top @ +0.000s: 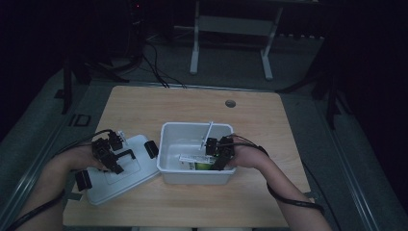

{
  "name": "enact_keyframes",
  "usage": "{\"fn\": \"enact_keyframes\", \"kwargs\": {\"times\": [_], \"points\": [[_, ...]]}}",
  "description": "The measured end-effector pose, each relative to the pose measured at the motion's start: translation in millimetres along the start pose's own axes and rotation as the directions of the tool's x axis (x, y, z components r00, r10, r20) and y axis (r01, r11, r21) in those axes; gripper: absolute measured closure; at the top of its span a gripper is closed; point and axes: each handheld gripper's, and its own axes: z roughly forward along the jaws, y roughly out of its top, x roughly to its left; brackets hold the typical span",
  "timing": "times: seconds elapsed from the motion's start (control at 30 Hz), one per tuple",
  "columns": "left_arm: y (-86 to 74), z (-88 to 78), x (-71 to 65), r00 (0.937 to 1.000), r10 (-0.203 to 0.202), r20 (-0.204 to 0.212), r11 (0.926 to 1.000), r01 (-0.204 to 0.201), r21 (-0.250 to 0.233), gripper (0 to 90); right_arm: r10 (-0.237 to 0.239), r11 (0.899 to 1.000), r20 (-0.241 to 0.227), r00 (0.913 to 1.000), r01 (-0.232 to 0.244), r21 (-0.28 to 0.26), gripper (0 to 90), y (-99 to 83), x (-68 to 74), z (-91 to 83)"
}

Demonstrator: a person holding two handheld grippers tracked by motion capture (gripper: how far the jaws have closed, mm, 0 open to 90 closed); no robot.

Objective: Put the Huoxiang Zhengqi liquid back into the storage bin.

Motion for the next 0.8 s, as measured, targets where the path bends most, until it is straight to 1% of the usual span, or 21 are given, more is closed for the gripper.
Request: {"fn": "enact_keyframes", "kwargs": {"times": [0.07,0.13,0.2,0.23,0.43,0.57,0.63,0.73,0.8], "points": [[0.0,-1.1,-0.2,1.0000,0.002,0.000,1.0000,-0.002,0.000,41.6,0.000,1.000,0.016,0.9999,0.000,-0.004,61.1,-0.3,0.5,0.0],[0.1,-2.1,-0.6,1.0000,-0.002,0.001,1.0000,0.002,-0.002,41.6,0.003,1.000,0.029,0.9996,-0.003,0.014,59.7,-0.2,0.3,0.9],[0.3,-3.1,-0.9,1.0000,0.002,-0.002,1.0000,-0.002,-0.003,41.5,0.005,1.000,0.029,0.9996,-0.005,0.016,59.5,-0.5,0.3,0.3],[0.4,-3.5,-0.7,1.0000,0.003,-0.002,1.0000,-0.003,-0.003,41.6,0.004,1.000,0.023,0.9997,-0.004,0.008,59.7,-0.7,0.8,-0.7],[1.9,-3.8,-2.3,1.0000,0.001,-0.001,1.0000,-0.001,-0.004,41.6,0.005,1.000,0.010,0.9999,-0.005,-0.018,59.0,-2.0,2.6,-12.7],[2.7,-6.0,-2.5,0.9999,0.009,-0.007,0.9999,-0.009,-0.007,41.6,0.019,0.998,0.007,0.9998,-0.018,-0.052,59.1,-4.7,2.6,-24.9],[3.1,-8.4,-1.9,0.9998,0.007,-0.016,0.9997,-0.007,-0.023,41.7,0.021,0.997,0.002,0.9998,-0.020,-0.073,58.3,-6.8,2.7,-32.8],[4.3,-10.1,-2.6,0.9998,0.006,-0.018,0.9996,-0.007,-0.026,42.6,0.026,0.994,0.012,0.9996,-0.025,-0.104,57.1,-11.0,2.5,-43.8],[5.2,-10.0,-3.3,0.9997,0.008,-0.021,0.9997,-0.008,-0.023,42.6,0.034,0.992,0.019,0.9992,-0.031,-0.125,54.7,-14.6,2.3,-50.4]]}}
